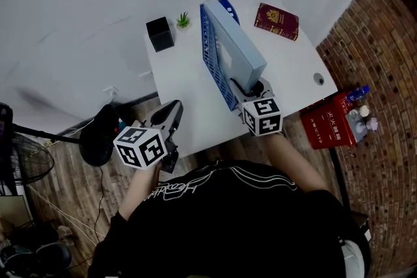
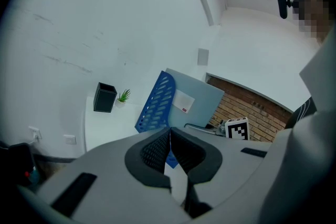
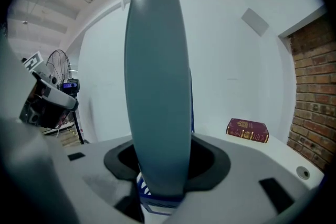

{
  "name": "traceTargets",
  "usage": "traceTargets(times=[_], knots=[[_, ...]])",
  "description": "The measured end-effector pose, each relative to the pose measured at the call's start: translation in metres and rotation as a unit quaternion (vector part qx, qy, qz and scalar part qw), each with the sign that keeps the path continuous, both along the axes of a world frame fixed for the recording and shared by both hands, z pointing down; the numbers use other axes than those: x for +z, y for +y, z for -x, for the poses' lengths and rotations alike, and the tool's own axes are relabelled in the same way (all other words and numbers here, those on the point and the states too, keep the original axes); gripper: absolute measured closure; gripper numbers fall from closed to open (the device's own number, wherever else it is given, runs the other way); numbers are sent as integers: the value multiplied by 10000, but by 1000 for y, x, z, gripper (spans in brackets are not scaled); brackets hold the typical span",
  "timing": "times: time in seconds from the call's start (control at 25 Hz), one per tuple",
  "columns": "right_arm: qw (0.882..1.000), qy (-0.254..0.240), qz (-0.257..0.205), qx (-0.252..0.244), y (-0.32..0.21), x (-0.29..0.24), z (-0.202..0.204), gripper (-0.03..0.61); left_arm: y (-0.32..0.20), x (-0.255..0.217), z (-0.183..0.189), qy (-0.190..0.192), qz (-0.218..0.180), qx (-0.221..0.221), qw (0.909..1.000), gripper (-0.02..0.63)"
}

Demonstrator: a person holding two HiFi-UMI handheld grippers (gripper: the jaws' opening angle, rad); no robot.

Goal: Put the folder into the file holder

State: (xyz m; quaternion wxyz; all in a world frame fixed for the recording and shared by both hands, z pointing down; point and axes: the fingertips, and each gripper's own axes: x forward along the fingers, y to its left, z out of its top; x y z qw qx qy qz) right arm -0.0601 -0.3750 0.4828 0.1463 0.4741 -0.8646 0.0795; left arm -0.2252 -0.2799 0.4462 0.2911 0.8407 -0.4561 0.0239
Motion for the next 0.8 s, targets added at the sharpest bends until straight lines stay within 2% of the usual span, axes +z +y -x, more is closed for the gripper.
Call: traceTargets(times=[0.2,0.28,0.52,0.8], knots=[[9995,117,242,-151,7,5,2,374,8,-4,-11,-76,2,17,10000,581],[9991,61,327,-261,14,7,2,346,11,-4,-15,-114,23,14,9999,581],[9962,-361,450,-650,32,-4,-8,301,9,-7,-42,-121,78,1,9999,581],[9851,-973,446,-1345,53,-52,-31,303,8,-18,-83,-63,51,69,9999,581]])
